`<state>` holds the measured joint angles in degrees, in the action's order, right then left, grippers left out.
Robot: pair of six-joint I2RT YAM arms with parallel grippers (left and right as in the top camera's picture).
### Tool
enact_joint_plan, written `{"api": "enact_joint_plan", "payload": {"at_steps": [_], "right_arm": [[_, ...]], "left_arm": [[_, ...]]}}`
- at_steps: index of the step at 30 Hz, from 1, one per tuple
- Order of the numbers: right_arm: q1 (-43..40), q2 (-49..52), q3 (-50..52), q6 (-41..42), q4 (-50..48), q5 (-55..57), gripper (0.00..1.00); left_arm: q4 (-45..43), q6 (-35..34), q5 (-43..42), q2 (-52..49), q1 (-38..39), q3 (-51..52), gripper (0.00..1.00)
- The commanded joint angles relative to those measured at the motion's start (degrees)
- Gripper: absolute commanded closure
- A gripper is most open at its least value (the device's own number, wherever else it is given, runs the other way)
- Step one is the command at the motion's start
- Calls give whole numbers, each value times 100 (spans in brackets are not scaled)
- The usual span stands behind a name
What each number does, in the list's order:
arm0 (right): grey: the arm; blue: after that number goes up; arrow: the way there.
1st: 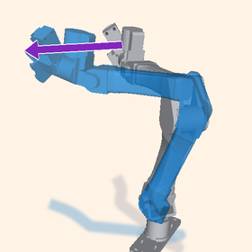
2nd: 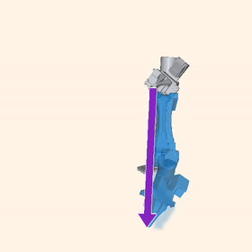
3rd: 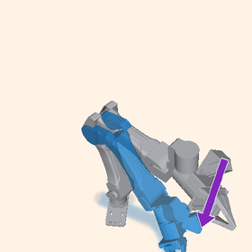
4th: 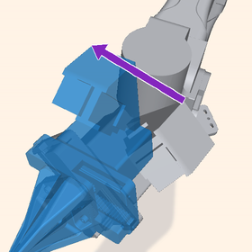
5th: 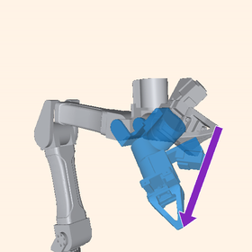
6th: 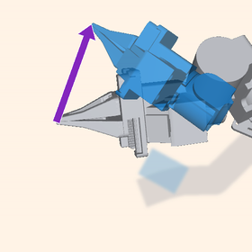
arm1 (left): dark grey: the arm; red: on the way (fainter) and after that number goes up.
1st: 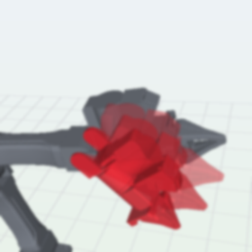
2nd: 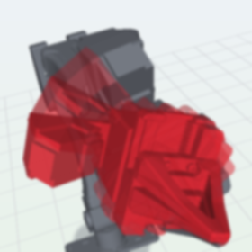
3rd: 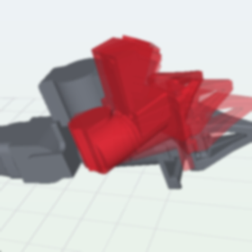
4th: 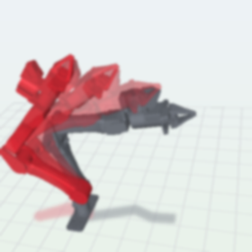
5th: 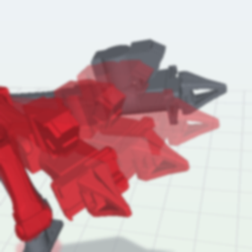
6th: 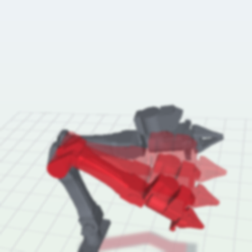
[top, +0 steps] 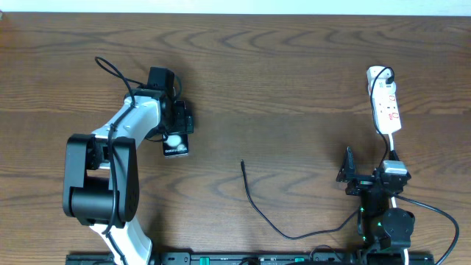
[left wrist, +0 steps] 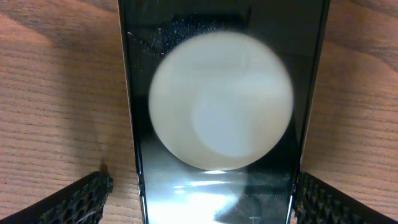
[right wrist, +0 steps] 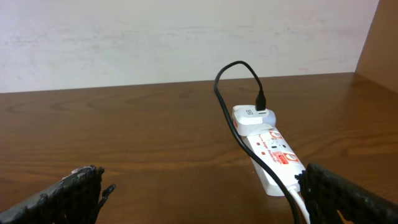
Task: Plug charger to phone and switch on socket
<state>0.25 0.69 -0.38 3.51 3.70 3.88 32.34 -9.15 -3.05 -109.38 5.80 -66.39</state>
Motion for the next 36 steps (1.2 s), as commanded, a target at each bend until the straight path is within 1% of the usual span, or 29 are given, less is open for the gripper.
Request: {"api": "enact_joint_plan", "payload": {"at_steps": [1,5,10,16,21,27,31,36], "right_arm": [[59,-28,7,72,20,48,1],[59,-28,7,72,20,48,1],[59,-28,7,72,20,48,1],[59,-28,7,72,20,48,1],[59,-28,7,72,20,48,1],[59,-26,7,72,20,48,1],[59,-26,7,72,20,48,1],[59,-26,7,72,20,48,1]], "left_arm": [[17,0,-96,-197,-20,214,7],[236,254,-96,-197,-20,162,7],[745,249,-96,-197,-20,-133,7],[988,251,-96,-197,-20,-249,7],[962,501,-98,-197,-20,-249,7],[938,509,-98,-197,-20,-249,6],[717,734,-98,-197,-20,-249,7],[564,852,-101,-197,-20,-282,6]]}}
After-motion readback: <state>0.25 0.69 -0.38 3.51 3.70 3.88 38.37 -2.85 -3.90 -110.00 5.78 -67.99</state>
